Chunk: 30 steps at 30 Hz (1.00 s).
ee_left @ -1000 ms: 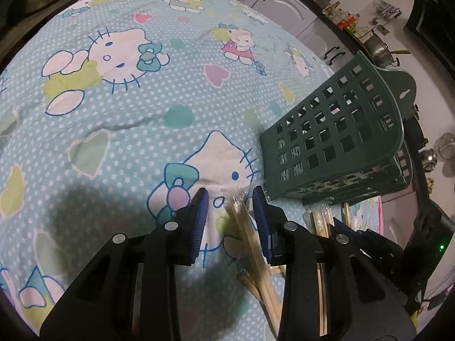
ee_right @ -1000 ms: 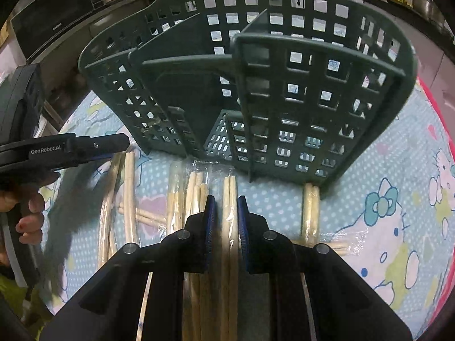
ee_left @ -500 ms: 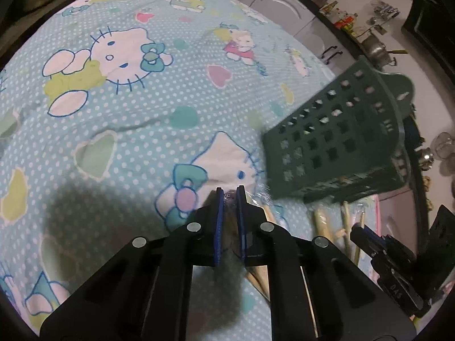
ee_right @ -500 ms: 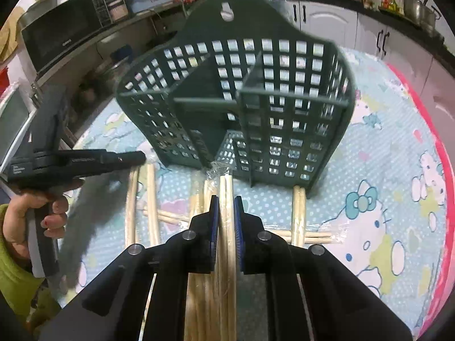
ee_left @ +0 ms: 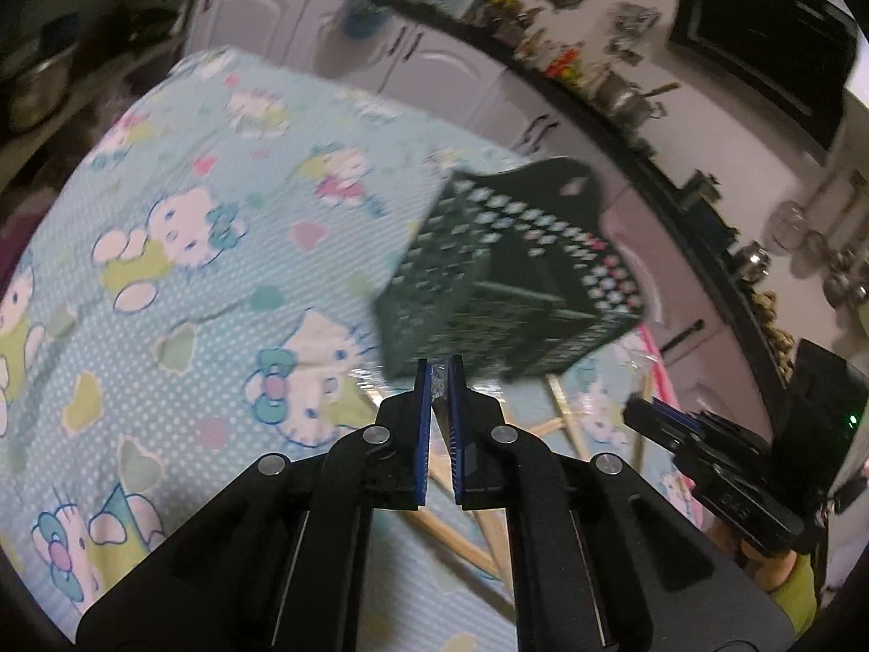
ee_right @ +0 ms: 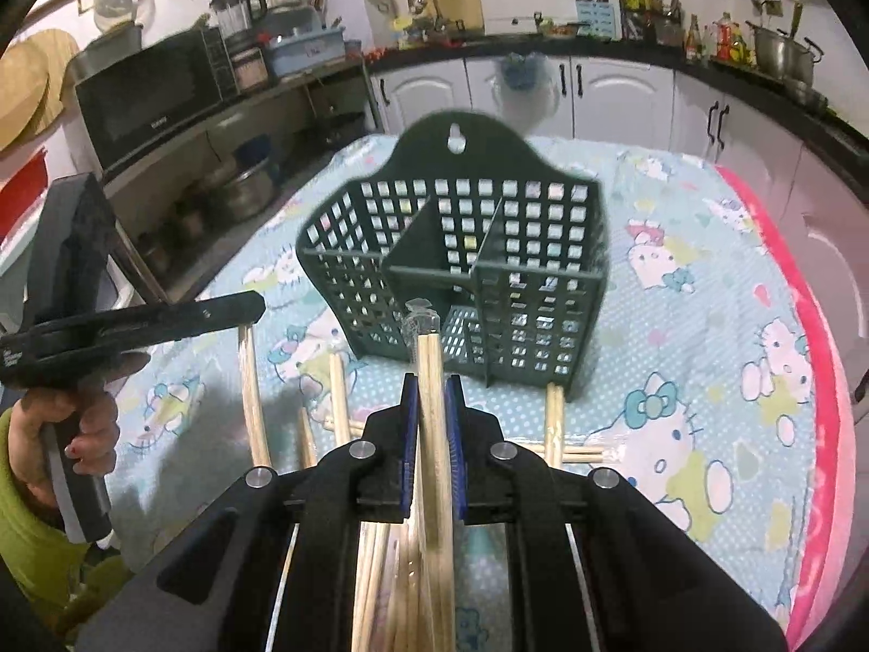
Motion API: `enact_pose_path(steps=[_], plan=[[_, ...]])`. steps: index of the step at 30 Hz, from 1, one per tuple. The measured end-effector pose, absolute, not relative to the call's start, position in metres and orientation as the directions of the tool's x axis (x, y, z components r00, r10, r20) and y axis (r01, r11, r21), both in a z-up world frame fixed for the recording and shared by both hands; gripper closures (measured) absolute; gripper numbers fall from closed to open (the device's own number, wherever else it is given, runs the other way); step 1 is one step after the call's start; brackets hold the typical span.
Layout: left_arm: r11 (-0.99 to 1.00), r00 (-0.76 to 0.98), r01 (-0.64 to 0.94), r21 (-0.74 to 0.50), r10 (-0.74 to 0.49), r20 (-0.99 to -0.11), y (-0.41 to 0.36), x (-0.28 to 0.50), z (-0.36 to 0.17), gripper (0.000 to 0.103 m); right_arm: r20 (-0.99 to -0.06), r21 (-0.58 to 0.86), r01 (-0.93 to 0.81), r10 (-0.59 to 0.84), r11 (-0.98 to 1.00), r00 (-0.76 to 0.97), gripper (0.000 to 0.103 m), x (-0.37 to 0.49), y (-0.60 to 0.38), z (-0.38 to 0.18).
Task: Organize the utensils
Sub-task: 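Lift the held chopsticks with the right gripper above the green caddy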
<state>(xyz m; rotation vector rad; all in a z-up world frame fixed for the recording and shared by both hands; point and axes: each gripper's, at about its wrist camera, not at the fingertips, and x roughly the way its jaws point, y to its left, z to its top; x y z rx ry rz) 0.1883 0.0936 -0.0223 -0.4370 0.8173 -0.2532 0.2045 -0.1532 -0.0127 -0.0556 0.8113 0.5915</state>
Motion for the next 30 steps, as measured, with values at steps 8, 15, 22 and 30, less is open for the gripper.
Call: enact_pose_path(steps=[8, 15, 22, 30], plan=[[0.891, 0.680, 0.139, -0.432, -0.403, -0.613, 0.060, 0.180, 0.006, 0.100, -0.650, 0.156, -0.509, 0.476, 0.847, 0.593, 0.097, 0.184, -0.168, 0.010], [0.886, 0.685, 0.210, -0.414, -0.436, -0.584, 0.034, 0.174, 0.028, 0.101, -0.604, 0.158, -0.493, 0.479, 0.855, 0.637, 0.097, 0.171, -0.181, 0.028], [0.874, 0.693, 0.278, -0.397, -0.469, -0.547, 0.011, 0.173, 0.055, 0.101, -0.546, 0.159, -0.483, 0.485, 0.861, 0.683, 0.097, 0.162, -0.192, 0.051], [0.870, 0.718, 0.333, -0.364, -0.484, -0.501, -0.008, 0.177, 0.090, 0.101, -0.477, 0.167, -0.475, 0.493, 0.864, 0.728, 0.097, 0.160, -0.204, 0.080]])
